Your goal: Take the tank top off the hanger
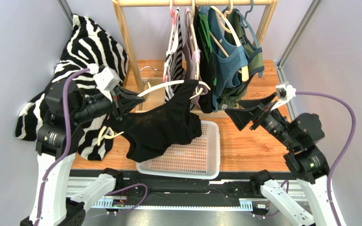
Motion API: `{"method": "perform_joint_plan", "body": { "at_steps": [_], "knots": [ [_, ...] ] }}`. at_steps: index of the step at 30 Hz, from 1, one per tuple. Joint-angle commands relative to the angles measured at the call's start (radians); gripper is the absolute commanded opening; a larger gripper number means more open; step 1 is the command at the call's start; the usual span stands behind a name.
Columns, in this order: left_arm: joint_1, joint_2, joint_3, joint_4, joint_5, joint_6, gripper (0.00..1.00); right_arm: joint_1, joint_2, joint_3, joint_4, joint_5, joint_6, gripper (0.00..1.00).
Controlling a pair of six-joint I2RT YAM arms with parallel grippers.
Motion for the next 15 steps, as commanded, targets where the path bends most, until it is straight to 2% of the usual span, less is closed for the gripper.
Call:
{"method": "perform_joint_plan", "body": {
  "at_steps": [1,3,4,6,15],
  "knots": [
    [-0.013,0.034,0.049,0.075,-0.01,-0.012,0.0,0.149,0.128,0.1,0.043,0.099,-0.056,0.88],
    [-0.018,0.063,0.086,0.076,-0.015,-0.004,0.0,0.295,0.226,0.182,0.026,0.187,-0.109,0.9],
    [-0.019,0.072,0.097,0.075,-0.02,-0.004,0.0,0.34,0.259,0.213,0.0,0.266,-0.156,0.9],
    [-0.019,0.08,0.115,0.075,-0.024,-0.001,0.0,0.435,0.342,0.282,-0.017,0.331,-0.181,0.9],
    [-0.032,0.044,0.069,0.062,-0.021,0.03,0.0,0.481,0.415,0.297,0.034,0.431,-0.149,0.84]
  ]
}}
